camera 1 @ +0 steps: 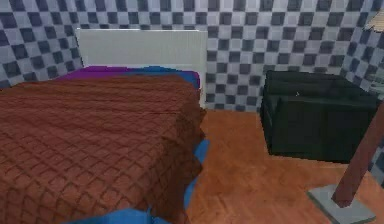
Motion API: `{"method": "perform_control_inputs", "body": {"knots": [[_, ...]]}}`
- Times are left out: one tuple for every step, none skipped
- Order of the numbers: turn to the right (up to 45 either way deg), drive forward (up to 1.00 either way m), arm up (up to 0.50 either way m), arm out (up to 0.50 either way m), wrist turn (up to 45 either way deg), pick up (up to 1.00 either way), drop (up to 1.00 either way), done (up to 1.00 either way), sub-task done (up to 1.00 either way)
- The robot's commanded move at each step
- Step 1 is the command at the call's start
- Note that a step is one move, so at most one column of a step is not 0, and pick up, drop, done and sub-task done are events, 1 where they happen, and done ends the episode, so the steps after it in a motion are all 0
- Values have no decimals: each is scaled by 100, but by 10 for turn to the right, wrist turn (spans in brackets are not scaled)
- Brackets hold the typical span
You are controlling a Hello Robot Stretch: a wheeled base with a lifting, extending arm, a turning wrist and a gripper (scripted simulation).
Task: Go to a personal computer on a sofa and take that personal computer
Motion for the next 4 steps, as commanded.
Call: {"method": "perform_control_inputs", "body": {"knots": [[90, 0, 0, 0, 0, 0, 0, 0, 0], [0, 30, 0, 0, 0, 0, 0, 0, 0], [450, 0, 0, 0, 0, 0, 0, 0, 0], [180, 0, 0, 0, 0, 0, 0, 0, 0]]}}
